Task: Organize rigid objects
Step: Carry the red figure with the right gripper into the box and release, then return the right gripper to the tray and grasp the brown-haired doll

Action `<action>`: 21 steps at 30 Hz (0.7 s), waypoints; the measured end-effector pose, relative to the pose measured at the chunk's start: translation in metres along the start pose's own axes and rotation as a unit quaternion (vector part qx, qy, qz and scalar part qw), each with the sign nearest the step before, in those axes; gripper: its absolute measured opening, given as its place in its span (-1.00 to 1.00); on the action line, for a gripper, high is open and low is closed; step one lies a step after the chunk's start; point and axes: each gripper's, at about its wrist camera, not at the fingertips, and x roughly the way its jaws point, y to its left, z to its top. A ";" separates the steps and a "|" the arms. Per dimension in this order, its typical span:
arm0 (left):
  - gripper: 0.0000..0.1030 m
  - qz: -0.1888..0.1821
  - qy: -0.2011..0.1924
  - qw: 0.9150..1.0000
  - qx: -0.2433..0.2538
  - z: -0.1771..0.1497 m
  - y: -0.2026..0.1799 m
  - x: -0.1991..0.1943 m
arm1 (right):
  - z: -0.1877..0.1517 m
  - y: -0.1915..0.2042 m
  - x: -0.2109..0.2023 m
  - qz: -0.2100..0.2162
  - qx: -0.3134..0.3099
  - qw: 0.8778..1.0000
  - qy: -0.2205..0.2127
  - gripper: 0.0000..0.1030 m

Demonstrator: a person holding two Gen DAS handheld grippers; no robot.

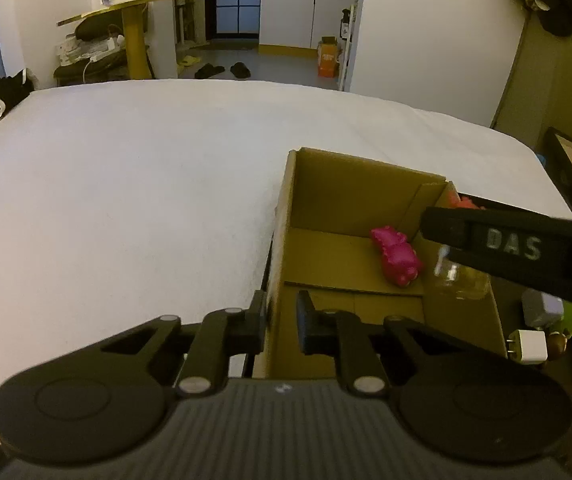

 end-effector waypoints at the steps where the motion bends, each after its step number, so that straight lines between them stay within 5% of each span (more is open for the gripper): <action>1: -0.77 0.000 0.000 1.000 -0.001 0.000 0.001 0.000 | 0.001 0.002 0.002 0.001 0.001 1.000 0.003 -0.28; 4: -0.83 -0.003 0.000 1.000 -0.004 -0.001 0.004 0.001 | 0.003 0.007 0.007 0.011 0.005 1.000 0.008 -0.27; 8: -0.86 -0.004 0.002 1.000 -0.012 0.000 0.006 0.002 | 0.004 0.013 0.005 0.020 -0.003 1.000 0.003 -0.01; 21: -0.86 0.008 -0.005 1.000 -0.011 -0.001 0.002 -0.003 | -0.012 -0.023 -0.028 -0.012 0.025 1.000 0.010 0.02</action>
